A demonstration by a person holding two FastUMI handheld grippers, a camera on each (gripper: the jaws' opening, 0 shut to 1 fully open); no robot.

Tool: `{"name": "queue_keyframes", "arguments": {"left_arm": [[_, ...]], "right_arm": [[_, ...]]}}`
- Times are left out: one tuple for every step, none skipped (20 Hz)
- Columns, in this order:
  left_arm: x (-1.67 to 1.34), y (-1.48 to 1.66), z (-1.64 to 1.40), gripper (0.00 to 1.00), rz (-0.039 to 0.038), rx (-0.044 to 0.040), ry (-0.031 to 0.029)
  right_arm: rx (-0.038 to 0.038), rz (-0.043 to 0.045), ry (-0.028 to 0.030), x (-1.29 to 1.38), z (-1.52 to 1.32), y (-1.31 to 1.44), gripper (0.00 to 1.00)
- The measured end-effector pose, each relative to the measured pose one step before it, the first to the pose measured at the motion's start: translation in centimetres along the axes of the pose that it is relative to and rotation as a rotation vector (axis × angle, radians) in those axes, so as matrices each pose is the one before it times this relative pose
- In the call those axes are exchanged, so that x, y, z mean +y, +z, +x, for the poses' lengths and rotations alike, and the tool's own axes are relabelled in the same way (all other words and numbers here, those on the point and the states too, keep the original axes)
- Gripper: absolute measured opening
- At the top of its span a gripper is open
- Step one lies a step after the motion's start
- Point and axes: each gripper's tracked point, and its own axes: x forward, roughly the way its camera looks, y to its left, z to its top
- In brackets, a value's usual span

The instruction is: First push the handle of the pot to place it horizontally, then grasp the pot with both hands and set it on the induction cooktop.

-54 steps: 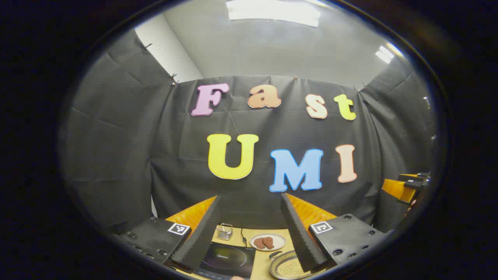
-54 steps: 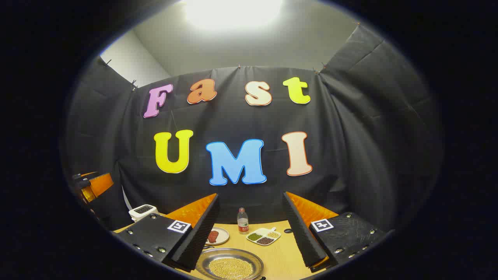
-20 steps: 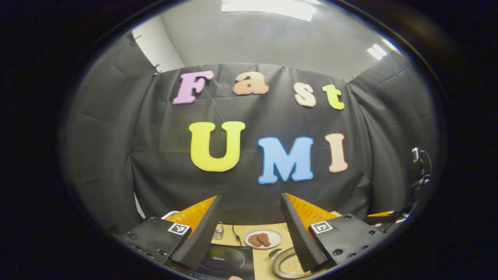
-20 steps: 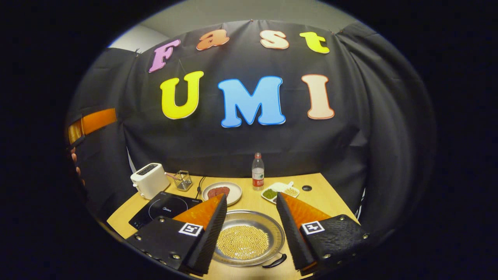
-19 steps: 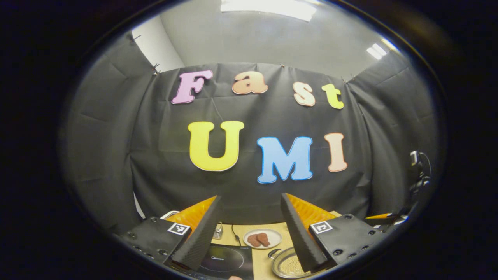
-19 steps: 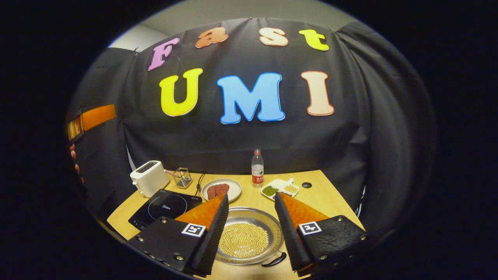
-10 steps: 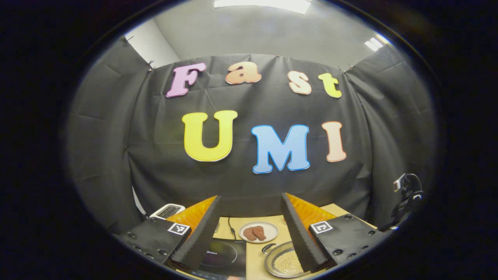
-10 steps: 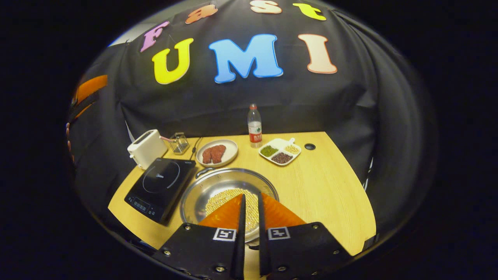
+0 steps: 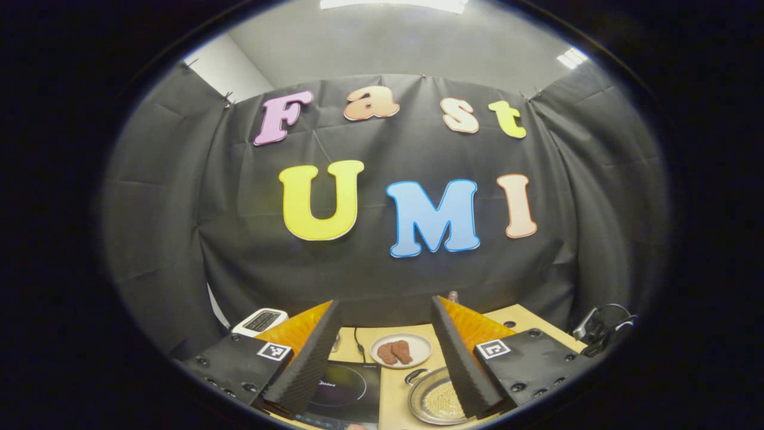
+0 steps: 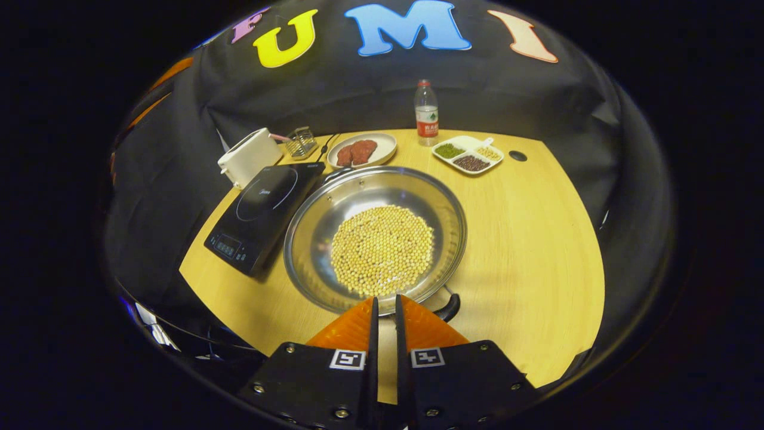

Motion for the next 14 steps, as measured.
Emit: {"name": "queue_keyframes", "arguments": {"left_arm": [[0.201,-0.315,-0.013,0.99,-0.00271,0.00453,0.00446],[0.092,-0.024,0.089,0.97,-0.00336,0.00418,0.00416],[0.281,-0.220,0.021,0.99,-0.00203,0.00527,0.00451],[0.263,-0.049,0.023,0.97,-0.00042,0.00454,0.00423],[0.279,-0.188,-0.037,0.97,0.00121,0.00142,0.00625],[0.300,0.102,-0.042,0.96,0.00182,-0.00006,0.00725],[0.338,-0.111,-0.060,0.96,-0.00078,-0.00126,0.00673],[0.288,0.080,-0.093,0.96,-0.00099,-0.00074,0.00565],[0.322,-0.177,-0.110,0.96,-0.00010,0.00064,0.00636],[0.334,-0.085,0.068,0.95,0.00041,0.00203,0.00685],[0.369,-0.043,0.029,0.96,-0.00096,0.00096,0.00636],[0.288,-0.030,0.016,0.95,-0.00201,0.00120,0.00469],[0.341,-0.093,-0.243,0.96,-0.00083,-0.00118,0.00539],[0.226,0.095,0.059,0.98,-0.00092,0.00049,0.00464]], "right_arm": [[0.01968,-0.00421,0.00678,0.163,0.381,-0.463,0.13],[0.02197,-0.00491,0.00087,0.074,0.497,-0.559,0.13],[0.02064,-0.00153,0.00193,0.095,0.391,-0.358,0.13],[0.02047,0.00041,0.00463,0.201,0.327,-0.499,0.13],[0.01700,0.00126,-0.00019,0.032,0.239,-0.265,0.13],[0.01553,-0.00169,0.00337,0.131,0.304,-0.354,0.13],[0.01548,-0.00205,0.00473,0.227,0.259,-0.195,0.13],[0.01545,-0.00225,0.00363,0.064,0.182,-0.290,0.14],[0.01555,-0.00163,0.00647,0.129,0.330,-0.206,0.13],[0.01291,-0.00079,-0.00033,0.105,0.265,-0.318,0.13],[0.01140,0.00000,-0.00310,-0.036,0.152,-0.082,0.13],[0.00995,0.00148,-0.00889,-0.096,0.223,-0.100,0.13],[0.00386,0.00327,-0.00622,-0.179,0.164,0.024,0.13],[0.00759,0.00471,-0.00952,-0.267,0.297,-0.220,0.14]]}}
